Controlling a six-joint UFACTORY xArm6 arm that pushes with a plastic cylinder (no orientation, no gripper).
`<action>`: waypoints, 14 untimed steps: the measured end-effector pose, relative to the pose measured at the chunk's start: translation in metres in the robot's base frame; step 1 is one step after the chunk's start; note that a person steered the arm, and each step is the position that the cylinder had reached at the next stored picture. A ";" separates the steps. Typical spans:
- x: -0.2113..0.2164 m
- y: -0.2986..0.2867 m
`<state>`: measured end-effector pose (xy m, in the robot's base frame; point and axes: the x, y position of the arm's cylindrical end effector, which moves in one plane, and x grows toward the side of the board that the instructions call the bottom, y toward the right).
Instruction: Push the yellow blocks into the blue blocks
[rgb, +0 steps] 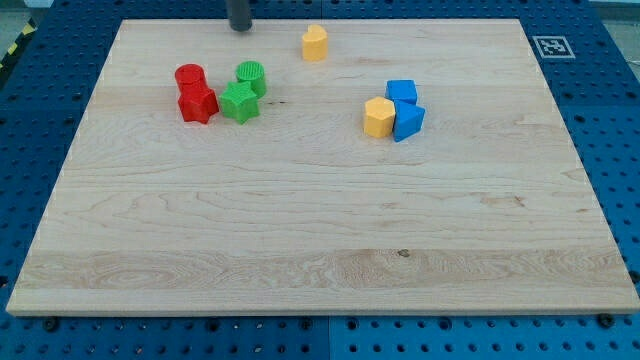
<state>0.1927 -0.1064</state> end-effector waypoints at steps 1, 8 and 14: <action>0.009 0.044; 0.077 0.123; 0.100 0.127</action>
<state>0.2929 0.0205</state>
